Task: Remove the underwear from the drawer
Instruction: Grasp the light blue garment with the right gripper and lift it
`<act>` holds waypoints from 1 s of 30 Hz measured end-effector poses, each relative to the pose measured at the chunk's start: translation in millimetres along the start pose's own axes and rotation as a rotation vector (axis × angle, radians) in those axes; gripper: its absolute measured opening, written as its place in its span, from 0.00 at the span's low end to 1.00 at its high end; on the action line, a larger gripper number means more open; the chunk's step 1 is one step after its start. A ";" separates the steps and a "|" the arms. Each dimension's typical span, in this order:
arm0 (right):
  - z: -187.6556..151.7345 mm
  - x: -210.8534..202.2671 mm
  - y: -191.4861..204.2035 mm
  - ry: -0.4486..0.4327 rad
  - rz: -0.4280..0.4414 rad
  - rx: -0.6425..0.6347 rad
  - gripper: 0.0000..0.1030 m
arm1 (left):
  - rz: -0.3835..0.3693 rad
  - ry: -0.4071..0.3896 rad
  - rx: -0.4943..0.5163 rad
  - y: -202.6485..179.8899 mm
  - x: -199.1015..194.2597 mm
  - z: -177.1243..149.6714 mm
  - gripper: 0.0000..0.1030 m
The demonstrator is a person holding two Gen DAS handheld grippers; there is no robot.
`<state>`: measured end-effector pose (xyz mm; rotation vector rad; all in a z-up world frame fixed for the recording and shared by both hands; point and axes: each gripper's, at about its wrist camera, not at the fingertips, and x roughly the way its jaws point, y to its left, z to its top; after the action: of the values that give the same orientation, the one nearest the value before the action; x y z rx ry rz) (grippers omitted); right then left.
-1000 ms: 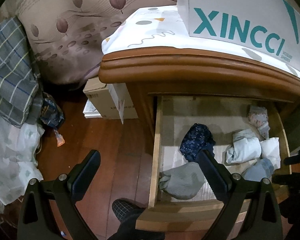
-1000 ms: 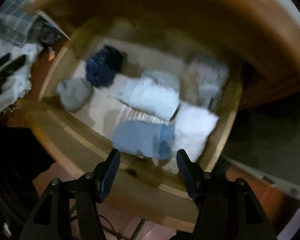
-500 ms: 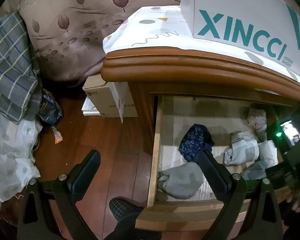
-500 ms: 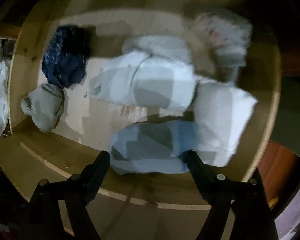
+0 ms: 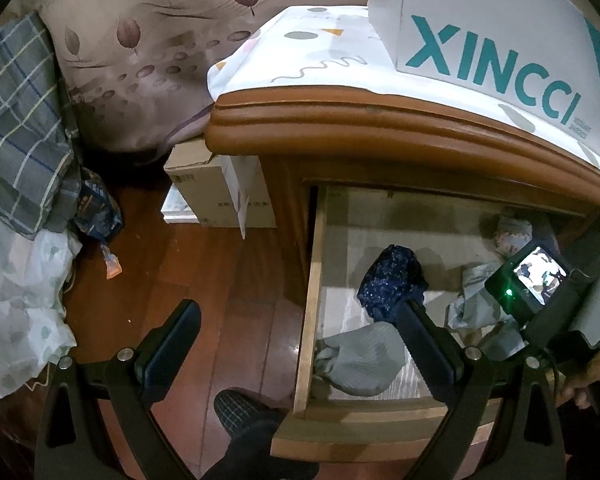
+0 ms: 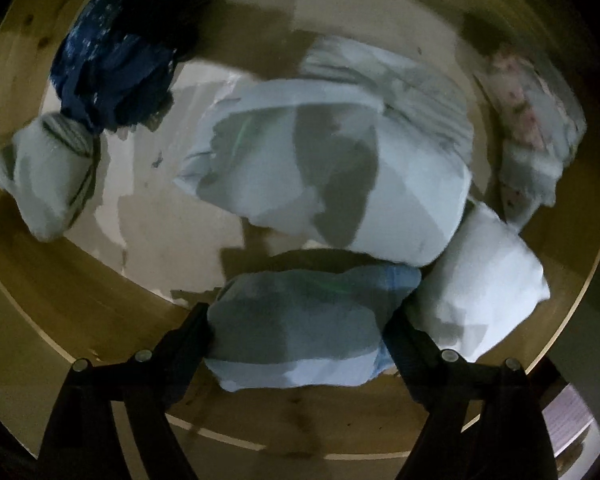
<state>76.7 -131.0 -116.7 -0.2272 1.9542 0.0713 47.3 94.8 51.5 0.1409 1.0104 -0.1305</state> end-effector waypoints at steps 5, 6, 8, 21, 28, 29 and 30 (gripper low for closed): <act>1.8 -0.6 0.9 -0.012 -0.009 -0.014 0.75 | 0.001 0.005 -0.004 1.1 1.2 -0.2 0.95; 0.9 -1.8 -0.2 -0.019 -0.009 -0.013 0.73 | 0.001 0.006 -0.004 1.3 1.4 -0.5 0.95; -2.8 -4.4 0.0 -0.034 -0.006 -0.027 0.67 | 0.000 0.009 -0.004 1.7 2.4 -0.6 0.95; -66.8 -51.8 -26.2 -0.316 0.128 0.002 0.50 | -0.017 0.039 -0.026 4.2 9.3 -1.7 0.95; -104.6 -83.1 -50.3 -0.559 0.225 0.059 0.50 | -0.011 0.061 0.028 -9.3 16.6 -4.8 0.95; -106.5 -83.2 -61.2 -0.593 0.231 0.067 0.50 | -0.009 0.062 0.037 -11.5 17.3 -5.2 0.95; -111.1 -83.9 -65.8 -0.622 0.233 0.078 0.50 | -0.007 0.062 0.048 -13.9 17.7 -5.9 0.95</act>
<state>19.3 -202.3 7.1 0.0746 1.3510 0.1935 49.3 81.3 32.5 0.1859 1.0699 -0.1576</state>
